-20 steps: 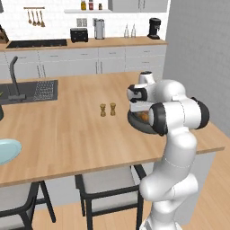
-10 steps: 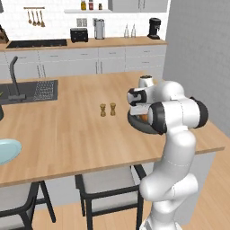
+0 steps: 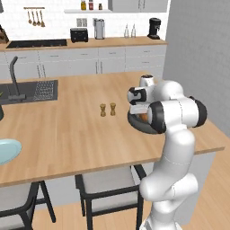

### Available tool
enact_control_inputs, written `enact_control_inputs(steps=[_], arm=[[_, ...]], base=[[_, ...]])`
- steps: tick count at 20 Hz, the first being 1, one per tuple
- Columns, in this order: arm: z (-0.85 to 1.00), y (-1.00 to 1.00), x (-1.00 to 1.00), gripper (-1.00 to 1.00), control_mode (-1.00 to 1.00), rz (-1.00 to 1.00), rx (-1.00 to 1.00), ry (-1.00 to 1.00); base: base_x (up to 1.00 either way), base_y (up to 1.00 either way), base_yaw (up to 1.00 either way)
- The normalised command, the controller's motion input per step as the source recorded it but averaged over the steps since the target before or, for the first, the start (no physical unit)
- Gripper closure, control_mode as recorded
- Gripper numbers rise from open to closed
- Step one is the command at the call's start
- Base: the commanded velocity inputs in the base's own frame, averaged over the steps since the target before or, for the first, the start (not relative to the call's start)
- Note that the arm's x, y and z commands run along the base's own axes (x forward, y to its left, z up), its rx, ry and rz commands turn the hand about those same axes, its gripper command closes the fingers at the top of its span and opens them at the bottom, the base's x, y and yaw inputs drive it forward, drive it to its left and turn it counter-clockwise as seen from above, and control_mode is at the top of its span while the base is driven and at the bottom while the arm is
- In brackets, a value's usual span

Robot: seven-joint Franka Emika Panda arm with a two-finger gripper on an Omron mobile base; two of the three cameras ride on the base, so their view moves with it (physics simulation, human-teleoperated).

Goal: Place one bun and one sausage from the bowl on each plate.

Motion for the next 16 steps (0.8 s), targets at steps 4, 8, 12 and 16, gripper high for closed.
enact_control_inputs(steps=[4,8,12,16], arm=[[-0.19,0.00,0.25,-1.00,-1.00,0.01,0.00,0.00],[-0.36,-0.03,0.17,-1.00,-1.00,0.02,0.00,0.00],[-0.61,-0.03,0.00,1.00,-1.00,0.02,0.00,-0.01],[-0.58,-0.09,0.00,1.00,-1.00,0.04,0.02,-0.04]], base=[[0.00,0.00,0.00],[0.00,0.00,0.00],[0.00,0.00,0.00],[0.00,0.00,0.00]])
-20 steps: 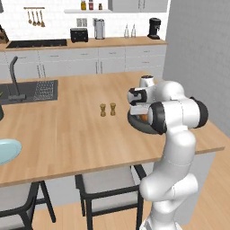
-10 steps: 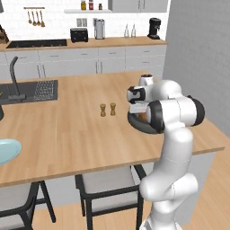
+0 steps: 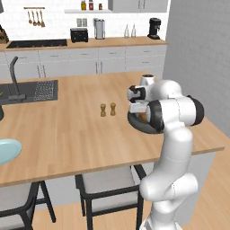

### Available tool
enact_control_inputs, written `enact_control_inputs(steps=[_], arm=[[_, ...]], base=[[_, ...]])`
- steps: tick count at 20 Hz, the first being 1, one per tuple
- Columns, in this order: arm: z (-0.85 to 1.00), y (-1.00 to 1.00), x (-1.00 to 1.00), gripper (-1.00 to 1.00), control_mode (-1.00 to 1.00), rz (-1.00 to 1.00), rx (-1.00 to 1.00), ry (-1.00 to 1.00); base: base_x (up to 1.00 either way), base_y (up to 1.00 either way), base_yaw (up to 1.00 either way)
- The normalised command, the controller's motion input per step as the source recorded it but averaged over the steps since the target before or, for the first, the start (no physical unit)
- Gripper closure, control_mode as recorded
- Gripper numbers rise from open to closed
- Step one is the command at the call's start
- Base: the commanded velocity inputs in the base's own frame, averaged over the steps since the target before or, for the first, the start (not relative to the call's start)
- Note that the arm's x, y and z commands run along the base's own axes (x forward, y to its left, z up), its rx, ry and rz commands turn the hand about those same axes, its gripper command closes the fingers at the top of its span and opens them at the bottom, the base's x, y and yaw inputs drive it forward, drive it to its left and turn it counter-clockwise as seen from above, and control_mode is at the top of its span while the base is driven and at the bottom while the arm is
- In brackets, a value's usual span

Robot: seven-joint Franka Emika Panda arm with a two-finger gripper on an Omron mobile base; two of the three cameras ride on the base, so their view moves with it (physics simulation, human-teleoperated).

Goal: Place one bun and one sausage from the bowl on each plate.

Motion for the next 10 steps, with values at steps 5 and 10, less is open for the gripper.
enact_control_inputs(steps=[5,10], arm=[[0.57,0.00,-0.47,1.00,-1.00,0.01,0.01,-0.21],[1.00,0.00,-0.60,1.00,-1.00,0.00,0.00,-0.18]], base=[[0.00,0.00,0.00],[0.00,0.00,0.00]])
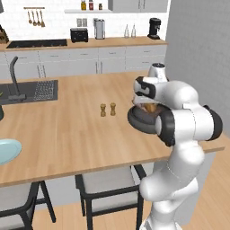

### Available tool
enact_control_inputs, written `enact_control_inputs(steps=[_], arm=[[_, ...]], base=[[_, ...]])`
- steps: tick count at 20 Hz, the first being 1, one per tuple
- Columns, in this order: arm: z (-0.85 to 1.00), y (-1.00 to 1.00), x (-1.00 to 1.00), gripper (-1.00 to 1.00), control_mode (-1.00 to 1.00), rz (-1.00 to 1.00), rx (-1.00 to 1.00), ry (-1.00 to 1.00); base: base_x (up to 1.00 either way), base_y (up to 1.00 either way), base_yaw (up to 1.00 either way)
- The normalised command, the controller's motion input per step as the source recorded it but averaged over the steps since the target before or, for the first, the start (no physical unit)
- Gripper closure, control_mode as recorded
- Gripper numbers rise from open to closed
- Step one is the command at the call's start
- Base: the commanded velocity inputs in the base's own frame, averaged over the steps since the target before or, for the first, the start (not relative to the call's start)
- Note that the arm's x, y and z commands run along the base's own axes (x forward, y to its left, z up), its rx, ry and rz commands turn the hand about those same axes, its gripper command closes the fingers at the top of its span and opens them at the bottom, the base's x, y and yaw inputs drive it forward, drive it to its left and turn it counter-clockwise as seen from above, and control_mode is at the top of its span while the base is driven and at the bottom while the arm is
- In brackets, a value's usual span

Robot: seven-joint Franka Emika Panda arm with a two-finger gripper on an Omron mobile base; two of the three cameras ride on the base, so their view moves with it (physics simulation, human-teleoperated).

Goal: Place one bun and one sausage from the bowl on each plate.

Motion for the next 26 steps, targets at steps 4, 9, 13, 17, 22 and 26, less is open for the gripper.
enact_control_inputs(steps=[4,9,13,17,22,26], arm=[[0.81,0.06,-0.51,1.00,-1.00,0.00,0.01,-0.07],[0.09,0.19,-0.20,1.00,-1.00,0.02,0.00,0.03],[-0.01,0.49,-0.23,1.00,-1.00,0.01,0.00,0.03],[0.00,0.80,-0.26,1.00,-1.00,0.00,0.00,0.00],[0.00,0.20,-0.05,1.00,1.00,0.00,0.00,0.01],[0.00,0.00,0.00,1.00,1.00,0.00,0.00,0.00]], base=[[0.00,0.00,0.00],[0.00,0.00,0.00],[0.00,0.00,0.00],[0.00,0.00,0.00],[-0.13,0.80,0.00],[-0.04,1.00,0.00]])
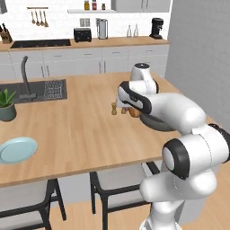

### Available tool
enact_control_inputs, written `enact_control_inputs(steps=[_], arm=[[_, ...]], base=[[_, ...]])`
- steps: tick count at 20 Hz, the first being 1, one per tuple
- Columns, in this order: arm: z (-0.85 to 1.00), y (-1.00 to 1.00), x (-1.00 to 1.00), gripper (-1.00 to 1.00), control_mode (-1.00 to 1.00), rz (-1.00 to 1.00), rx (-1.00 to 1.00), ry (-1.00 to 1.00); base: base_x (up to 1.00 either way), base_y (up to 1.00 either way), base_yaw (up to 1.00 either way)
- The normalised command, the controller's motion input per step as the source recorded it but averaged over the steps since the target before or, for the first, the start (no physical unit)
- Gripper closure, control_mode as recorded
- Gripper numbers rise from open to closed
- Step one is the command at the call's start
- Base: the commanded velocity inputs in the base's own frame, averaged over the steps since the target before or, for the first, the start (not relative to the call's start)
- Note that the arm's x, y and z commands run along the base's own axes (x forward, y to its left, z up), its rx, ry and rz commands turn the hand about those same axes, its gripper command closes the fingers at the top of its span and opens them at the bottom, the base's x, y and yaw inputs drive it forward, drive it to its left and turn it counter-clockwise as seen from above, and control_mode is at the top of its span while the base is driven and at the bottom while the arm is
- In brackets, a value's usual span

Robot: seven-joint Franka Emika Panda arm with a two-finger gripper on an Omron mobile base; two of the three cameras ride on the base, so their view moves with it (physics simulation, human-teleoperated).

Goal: Place one bun and one sausage from the bowl on each plate.

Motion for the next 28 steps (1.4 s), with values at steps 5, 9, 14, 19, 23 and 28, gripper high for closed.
enact_control_inputs(steps=[5,9,14,19,23,28], arm=[[0.00,0.00,0.00,1.00,1.00,0.00,0.00,0.00],[0.00,0.00,0.00,1.00,1.00,0.00,0.00,0.00],[0.00,0.00,0.00,1.00,1.00,0.00,0.00,0.00],[0.00,0.00,0.00,1.00,1.00,0.00,0.00,0.00],[0.00,0.00,0.00,1.00,1.00,0.00,0.00,0.00],[0.00,0.00,0.00,1.00,1.00,0.00,0.00,0.00]], base=[[-0.32,1.00,0.00],[-1.00,0.92,0.00],[-0.31,1.00,0.00],[0.19,1.00,-0.03],[0.55,1.00,-0.09],[0.78,0.40,-0.05]])
